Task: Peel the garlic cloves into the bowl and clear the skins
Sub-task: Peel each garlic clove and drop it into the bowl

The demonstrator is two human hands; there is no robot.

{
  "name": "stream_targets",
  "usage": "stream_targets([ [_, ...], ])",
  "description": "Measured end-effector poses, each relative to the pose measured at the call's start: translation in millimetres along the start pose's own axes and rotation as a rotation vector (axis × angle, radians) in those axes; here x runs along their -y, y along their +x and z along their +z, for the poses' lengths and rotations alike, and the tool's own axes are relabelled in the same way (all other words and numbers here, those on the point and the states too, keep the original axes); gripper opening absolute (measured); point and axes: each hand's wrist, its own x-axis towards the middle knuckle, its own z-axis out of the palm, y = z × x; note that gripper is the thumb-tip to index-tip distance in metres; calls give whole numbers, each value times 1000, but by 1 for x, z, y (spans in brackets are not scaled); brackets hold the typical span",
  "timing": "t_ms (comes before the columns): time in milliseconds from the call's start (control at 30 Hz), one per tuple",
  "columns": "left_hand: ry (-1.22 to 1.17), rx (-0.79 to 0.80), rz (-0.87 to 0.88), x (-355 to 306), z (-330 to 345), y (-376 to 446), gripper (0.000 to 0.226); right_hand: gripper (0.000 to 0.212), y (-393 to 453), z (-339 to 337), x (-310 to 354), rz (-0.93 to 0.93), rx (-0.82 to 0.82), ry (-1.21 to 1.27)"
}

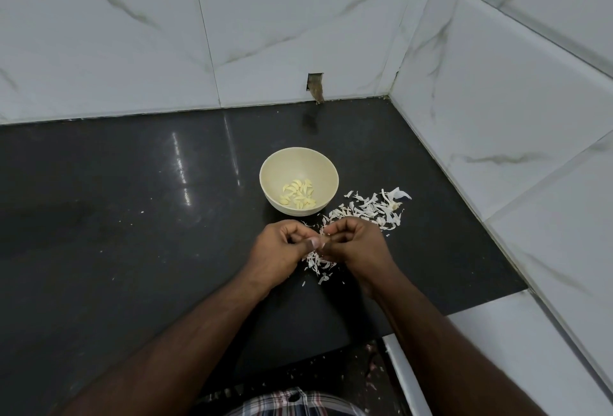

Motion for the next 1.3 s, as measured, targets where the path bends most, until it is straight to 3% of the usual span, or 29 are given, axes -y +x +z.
stream_targets([
  [300, -102, 119, -130, -5, -5, 1, 12, 23, 6, -3, -5, -135, -48, -303],
  [533, -77, 147, -209, -7, -5, 2, 9, 20, 4, -1, -4, -119, -8, -244],
  [700, -80, 155, -265, -9, 0, 2, 13, 25, 1, 2, -5, -237, -44, -393],
  [1000, -286, 198, -406, -15, 2, 0, 22, 26, -3, 5, -6, -406, -103, -464],
  [1100, -253, 152, -314, -14, 5, 0, 17, 27, -2, 7, -5, -374, -126, -444],
  [1200, 43, 23, -11, -7, 5, 1, 18, 24, 3, 8, -3, -220, -129, -271],
  [1300, 301, -47, 179, -5, 3, -1, 12, 17, 4, 8, 0, -80, -95, -75],
])
